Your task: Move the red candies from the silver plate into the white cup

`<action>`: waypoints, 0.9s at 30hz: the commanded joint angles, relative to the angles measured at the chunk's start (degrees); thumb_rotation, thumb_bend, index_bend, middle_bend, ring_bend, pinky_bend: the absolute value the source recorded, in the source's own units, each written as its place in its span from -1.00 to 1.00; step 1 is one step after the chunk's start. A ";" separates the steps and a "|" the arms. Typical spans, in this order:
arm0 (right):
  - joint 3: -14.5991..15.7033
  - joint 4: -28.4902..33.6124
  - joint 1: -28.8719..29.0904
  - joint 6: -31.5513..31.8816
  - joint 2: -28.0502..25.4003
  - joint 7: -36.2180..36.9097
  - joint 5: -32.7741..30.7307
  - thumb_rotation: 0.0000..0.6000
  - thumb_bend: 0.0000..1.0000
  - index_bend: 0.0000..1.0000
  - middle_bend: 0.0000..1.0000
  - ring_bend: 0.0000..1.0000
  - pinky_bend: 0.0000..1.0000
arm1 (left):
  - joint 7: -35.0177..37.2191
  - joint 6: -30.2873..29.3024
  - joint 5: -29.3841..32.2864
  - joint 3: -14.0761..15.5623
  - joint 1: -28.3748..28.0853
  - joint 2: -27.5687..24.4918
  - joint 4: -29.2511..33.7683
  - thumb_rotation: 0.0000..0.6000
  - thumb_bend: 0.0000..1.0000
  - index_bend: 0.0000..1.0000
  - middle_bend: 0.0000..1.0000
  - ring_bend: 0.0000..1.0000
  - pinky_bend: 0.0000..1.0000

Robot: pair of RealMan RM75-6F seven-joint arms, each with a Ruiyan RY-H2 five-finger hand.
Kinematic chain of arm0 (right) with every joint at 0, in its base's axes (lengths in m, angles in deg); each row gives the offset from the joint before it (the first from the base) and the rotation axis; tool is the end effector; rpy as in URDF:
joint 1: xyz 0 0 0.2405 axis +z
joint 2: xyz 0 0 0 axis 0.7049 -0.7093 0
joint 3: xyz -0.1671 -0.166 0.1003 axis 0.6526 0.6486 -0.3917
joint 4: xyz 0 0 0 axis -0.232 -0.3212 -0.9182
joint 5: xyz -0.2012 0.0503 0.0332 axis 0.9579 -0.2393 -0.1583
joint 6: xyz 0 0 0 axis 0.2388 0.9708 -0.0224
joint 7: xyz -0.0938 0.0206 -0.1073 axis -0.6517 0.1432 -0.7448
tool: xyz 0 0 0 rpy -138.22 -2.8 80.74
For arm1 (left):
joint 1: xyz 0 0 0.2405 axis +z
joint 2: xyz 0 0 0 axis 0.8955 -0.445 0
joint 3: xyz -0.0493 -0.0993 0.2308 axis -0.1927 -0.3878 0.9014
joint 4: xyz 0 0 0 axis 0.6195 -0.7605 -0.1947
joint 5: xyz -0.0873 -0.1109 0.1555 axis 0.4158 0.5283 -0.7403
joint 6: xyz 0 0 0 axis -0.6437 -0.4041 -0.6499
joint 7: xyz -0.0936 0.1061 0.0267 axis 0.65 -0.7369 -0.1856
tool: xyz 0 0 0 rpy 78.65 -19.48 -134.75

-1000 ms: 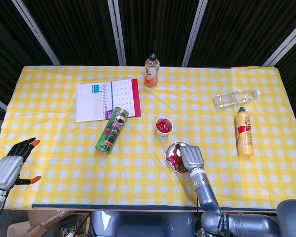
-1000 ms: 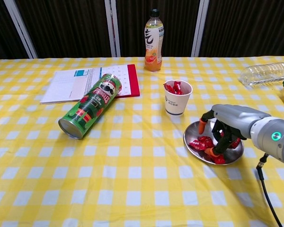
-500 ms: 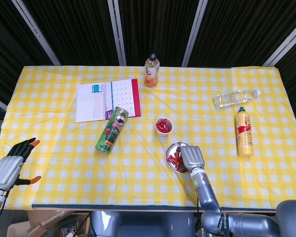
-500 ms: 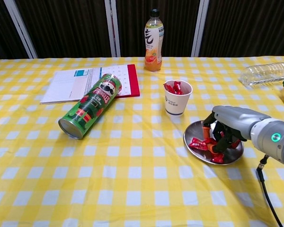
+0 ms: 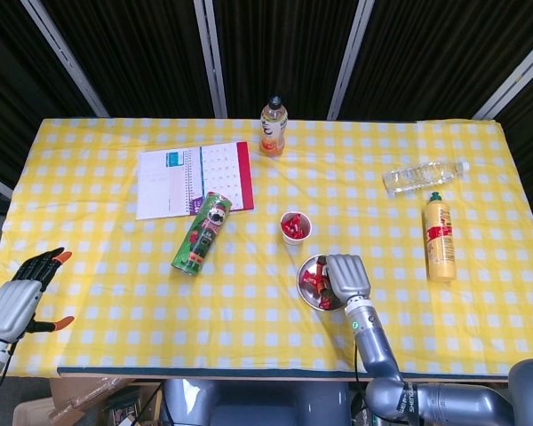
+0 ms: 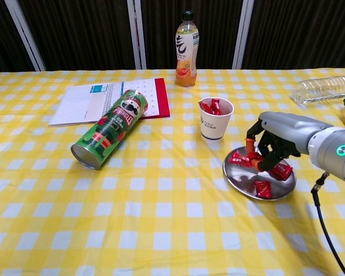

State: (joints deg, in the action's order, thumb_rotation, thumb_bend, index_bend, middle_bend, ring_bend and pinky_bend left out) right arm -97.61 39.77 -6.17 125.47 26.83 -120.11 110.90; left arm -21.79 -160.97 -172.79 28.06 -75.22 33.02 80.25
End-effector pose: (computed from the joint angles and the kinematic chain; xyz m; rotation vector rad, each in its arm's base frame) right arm -0.1494 -0.2989 -0.0320 1.6221 -1.2304 0.7661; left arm -0.2993 0.1948 0.1422 -1.5461 -1.1614 -0.8592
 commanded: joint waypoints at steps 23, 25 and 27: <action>-10.37 -0.85 10.14 -1.48 -4.24 -6.83 -6.78 1.00 0.17 0.21 0.59 0.64 0.70 | -0.19 1.15 1.49 -0.44 -0.47 0.02 0.61 1.00 -0.94 -1.00 -1.00 -1.00 -1.00; -10.78 -2.73 11.45 -2.31 -3.40 -7.17 -7.47 1.00 0.17 0.21 0.59 0.64 0.70 | -0.17 1.43 1.78 -0.48 -0.55 0.01 0.64 1.00 -0.94 -1.00 -1.00 -1.00 -1.00; -11.12 -5.02 12.88 -3.32 -2.36 -7.38 -8.22 1.00 0.17 0.21 0.59 0.64 0.70 | 0.04 1.84 2.18 -0.51 -0.64 -0.05 0.66 1.00 -0.94 -1.00 -1.00 -1.00 -1.00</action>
State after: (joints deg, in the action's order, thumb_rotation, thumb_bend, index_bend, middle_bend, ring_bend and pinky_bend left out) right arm -108.18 36.44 5.65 123.19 23.42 -127.09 103.55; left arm -21.84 -159.27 -170.75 27.57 -75.81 32.99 80.90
